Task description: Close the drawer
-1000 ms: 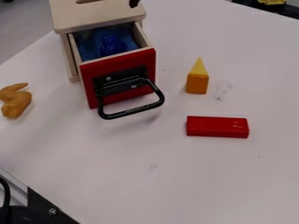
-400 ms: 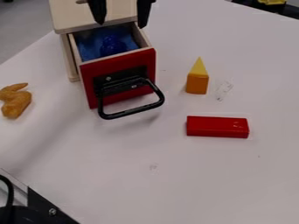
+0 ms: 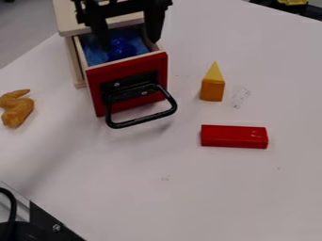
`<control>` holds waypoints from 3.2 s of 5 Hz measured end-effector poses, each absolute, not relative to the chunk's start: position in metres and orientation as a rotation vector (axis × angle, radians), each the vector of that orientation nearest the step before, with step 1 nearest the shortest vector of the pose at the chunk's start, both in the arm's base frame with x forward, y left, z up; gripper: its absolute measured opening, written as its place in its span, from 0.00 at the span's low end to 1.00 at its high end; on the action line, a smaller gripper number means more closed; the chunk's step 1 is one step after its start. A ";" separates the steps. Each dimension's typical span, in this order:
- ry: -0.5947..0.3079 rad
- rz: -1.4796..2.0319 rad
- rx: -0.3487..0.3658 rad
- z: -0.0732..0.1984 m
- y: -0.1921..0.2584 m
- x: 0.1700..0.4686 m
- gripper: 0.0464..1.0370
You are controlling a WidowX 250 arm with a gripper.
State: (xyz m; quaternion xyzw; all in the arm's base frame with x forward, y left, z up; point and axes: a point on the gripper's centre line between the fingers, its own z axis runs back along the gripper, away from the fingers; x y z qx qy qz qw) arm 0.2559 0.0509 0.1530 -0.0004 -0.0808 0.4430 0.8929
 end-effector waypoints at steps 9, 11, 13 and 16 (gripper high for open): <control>-0.118 0.959 0.134 0.074 0.085 0.276 0.95; -0.104 0.973 0.132 0.072 0.093 0.294 0.95; -0.138 1.040 0.133 0.082 0.125 0.305 0.95; -0.158 1.058 0.131 0.082 0.145 0.317 0.95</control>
